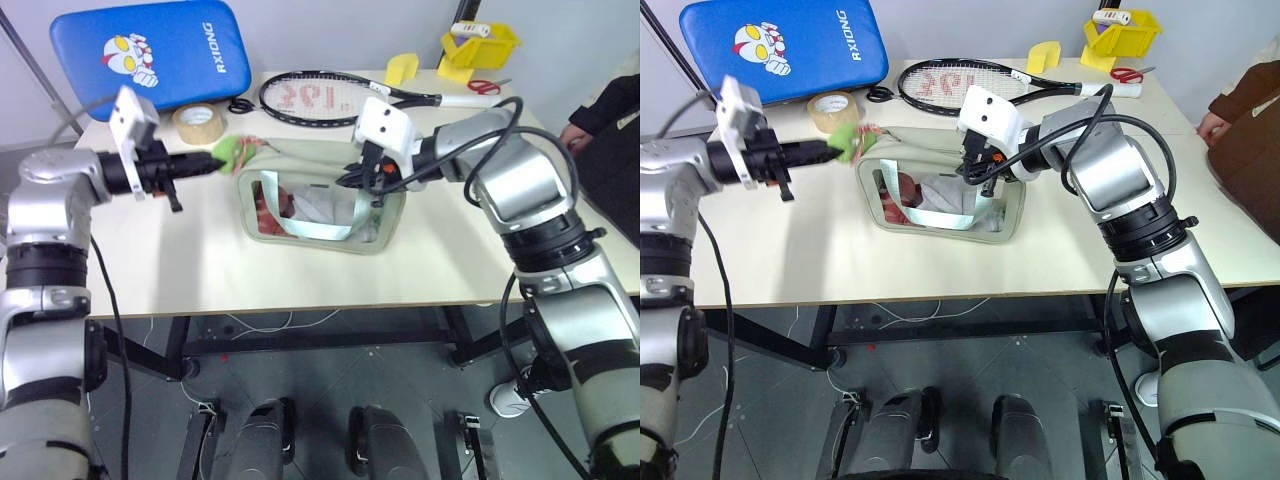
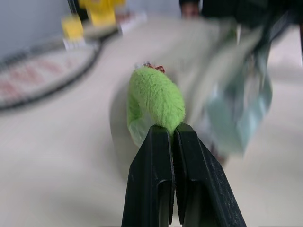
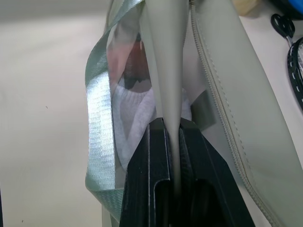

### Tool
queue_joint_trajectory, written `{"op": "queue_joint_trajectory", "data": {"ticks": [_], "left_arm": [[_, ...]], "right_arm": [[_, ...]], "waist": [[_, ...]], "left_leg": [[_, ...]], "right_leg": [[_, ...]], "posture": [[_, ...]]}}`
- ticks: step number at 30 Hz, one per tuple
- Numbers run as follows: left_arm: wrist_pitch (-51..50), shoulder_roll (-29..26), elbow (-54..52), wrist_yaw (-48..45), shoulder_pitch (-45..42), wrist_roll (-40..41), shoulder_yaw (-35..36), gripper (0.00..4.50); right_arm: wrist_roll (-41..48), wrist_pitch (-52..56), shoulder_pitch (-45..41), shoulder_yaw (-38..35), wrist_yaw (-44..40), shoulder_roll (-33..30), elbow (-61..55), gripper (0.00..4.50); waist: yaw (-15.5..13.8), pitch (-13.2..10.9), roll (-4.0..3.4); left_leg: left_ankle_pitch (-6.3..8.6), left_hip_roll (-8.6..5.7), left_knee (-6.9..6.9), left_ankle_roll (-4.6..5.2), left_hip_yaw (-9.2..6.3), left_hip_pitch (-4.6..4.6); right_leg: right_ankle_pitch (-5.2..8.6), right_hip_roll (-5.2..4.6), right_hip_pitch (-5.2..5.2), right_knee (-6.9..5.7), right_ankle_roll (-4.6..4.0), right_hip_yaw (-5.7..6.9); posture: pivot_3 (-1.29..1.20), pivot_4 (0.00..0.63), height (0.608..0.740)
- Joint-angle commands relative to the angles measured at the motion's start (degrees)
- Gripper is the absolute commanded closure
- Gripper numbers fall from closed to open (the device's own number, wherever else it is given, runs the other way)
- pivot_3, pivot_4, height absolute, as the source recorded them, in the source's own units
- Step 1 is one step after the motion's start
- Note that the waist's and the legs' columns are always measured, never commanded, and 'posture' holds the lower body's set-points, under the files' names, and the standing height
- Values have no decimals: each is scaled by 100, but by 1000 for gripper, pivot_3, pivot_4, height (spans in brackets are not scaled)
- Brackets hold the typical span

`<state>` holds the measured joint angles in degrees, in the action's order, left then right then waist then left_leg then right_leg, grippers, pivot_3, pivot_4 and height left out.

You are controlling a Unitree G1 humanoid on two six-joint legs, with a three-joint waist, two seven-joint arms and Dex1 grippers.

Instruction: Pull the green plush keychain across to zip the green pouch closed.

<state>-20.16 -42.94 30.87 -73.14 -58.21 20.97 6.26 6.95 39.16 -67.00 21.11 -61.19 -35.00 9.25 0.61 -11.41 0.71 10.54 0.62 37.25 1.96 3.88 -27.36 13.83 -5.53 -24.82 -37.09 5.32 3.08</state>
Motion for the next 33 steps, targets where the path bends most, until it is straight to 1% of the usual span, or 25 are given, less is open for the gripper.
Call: {"op": "queue_joint_trajectory", "data": {"ticks": [1,3,7,9,10,13,14,17,22,25,26,28,33], "left_arm": [[-151,260,-316,76,-304,251,70,4472],[-189,512,-288,143,-444,272,2,4472],[-55,883,-154,63,-530,1,-390,4472],[56,1033,92,244,-646,-220,-556,3876],[88,1068,165,288,-695,-286,-596,3500],[230,1058,278,380,-771,-423,-610,2035],[298,989,314,419,-772,-487,-599,1459],[336,812,298,367,-729,-522,-533,115],[138,336,-53,-3,-348,-357,-400,115],[141,137,-394,-218,158,-423,-520,115],[111,139,-464,-215,253,-428,-545,343],[154,200,-527,-157,382,-479,-603,964],[230,359,-485,96,472,-559,-625,3471]], "right_arm": [[-4,-42,-34,-308,55,-46,-176,4500],[-8,-46,-31,-309,65,-36,-171,4500],[-25,-25,-17,-329,81,-39,-191,4500],[-28,22,-3,-350,99,-54,-226,4500],[-32,43,9,-360,104,-63,-249,4500],[-31,103,46,-391,130,-80,-321,4500],[-26,115,64,-405,144,-84,-341,4500],[-21,149,104,-433,172,-94,-390,4500],[-14,147,142,-452,199,-83,-413,4500],[-5,120,142,-457,196,-68,-397,4500],[-4,113,139,-457,194,-64,-388,4500],[-9,83,128,-448,183,-60,-362,4500],[-2,86,96,-454,169,-61,-363,4500]], "waist": [[2,0,0],[-4,0,0],[11,0,0],[3,0,0],[2,0,0],[9,0,0],[10,0,0],[12,0,0],[20,0,0],[9,0,0],[0,0,0],[-18,0,0],[2,0,0]], "left_leg": [[0,0,1,0,0,0],[0,-1,3,0,0,0],[-1,-1,4,1,0,0],[-1,-1,3,1,0,1],[-1,-1,3,1,-1,1],[0,-1,3,1,1,0],[0,-1,3,1,1,0],[0,0,2,1,0,1],[0,0,1,1,0,1],[0,1,1,1,0,2],[0,1,2,1,0,2],[0,1,4,0,-4,2],[0,-1,7,1,-5,-1]], "right_leg": [[0,0,1,0,0,0],[0,0,3,0,1,0],[0,1,3,-1,1,1],[0,2,3,-1,2,1],[0,2,3,-2,2,1],[0,2,3,-1,3,0],[0,2,2,-1,3,0],[0,2,2,-1,3,0],[0,2,1,-1,3,0],[0,1,2,-1,3,-1],[0,1,2,-1,2,0],[0,1,4,-1,2,2],[0,1,4,-1,2,2]], "posture": [[0,150,740],[0,150,740],[0,150,740],[0,150,740],[0,150,740],[0,150,740],[0,150,740],[0,150,740],[0,150,740],[0,150,740],[0,150,740],[0,150,740],[0,150,740]]}}
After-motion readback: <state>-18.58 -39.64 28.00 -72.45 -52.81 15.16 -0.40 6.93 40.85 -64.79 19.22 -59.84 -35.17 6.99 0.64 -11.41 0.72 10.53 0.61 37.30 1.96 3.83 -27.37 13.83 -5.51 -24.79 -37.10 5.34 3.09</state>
